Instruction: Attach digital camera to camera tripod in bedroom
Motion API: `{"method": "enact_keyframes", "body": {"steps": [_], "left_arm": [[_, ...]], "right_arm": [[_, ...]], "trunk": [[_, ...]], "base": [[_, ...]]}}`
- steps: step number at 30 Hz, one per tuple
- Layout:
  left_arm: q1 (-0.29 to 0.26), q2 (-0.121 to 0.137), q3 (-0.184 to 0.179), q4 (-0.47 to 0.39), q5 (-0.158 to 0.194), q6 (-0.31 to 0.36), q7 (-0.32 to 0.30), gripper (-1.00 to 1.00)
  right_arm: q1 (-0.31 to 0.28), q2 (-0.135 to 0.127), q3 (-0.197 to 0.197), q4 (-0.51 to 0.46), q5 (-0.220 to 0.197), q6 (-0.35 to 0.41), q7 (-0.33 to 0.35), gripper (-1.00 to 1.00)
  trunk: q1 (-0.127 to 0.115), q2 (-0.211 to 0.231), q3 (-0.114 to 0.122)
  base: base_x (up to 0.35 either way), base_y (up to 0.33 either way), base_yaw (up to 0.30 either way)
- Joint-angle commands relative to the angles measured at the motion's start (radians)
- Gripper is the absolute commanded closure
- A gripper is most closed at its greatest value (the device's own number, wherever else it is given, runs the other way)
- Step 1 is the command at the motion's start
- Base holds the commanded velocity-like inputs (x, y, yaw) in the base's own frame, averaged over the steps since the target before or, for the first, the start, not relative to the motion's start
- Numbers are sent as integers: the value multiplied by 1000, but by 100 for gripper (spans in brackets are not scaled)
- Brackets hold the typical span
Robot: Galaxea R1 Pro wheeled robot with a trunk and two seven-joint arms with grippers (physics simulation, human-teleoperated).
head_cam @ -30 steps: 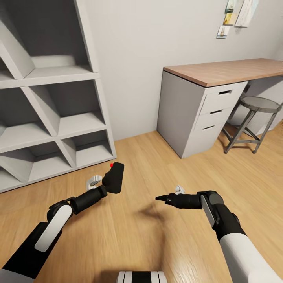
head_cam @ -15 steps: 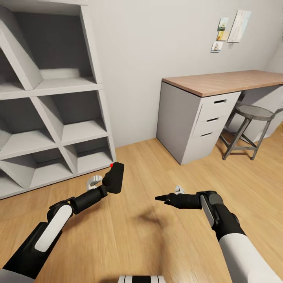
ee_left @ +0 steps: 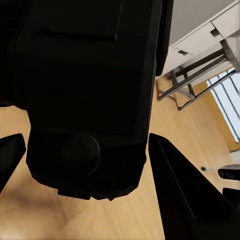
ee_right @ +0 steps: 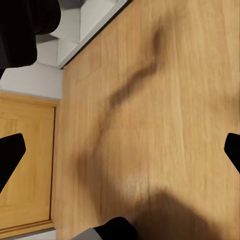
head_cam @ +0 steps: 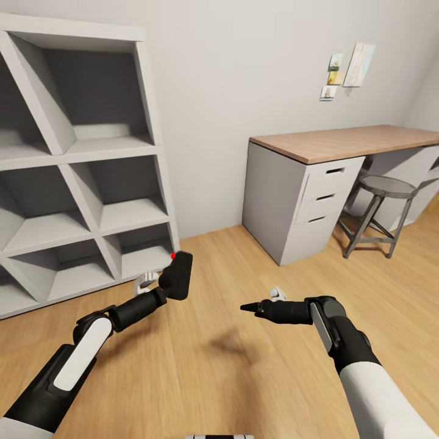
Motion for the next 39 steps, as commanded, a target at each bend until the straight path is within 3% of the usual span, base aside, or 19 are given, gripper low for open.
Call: {"method": "enact_keyframes", "body": {"steps": [1, 39], "left_arm": [[-1, 1, 0, 0, -1, 3, -4, 100], [-1, 1, 0, 2, 1, 3, -5, 100]], "right_arm": [[-1, 0, -1, 0, -5, 7, -1, -100], [-1, 1, -1, 0, -7, 7, -1, -100]], "trunk": [[-1, 0, 3], [-18, 9, 150]], "base": [[0, 0, 0], [0, 0, 0]]}}
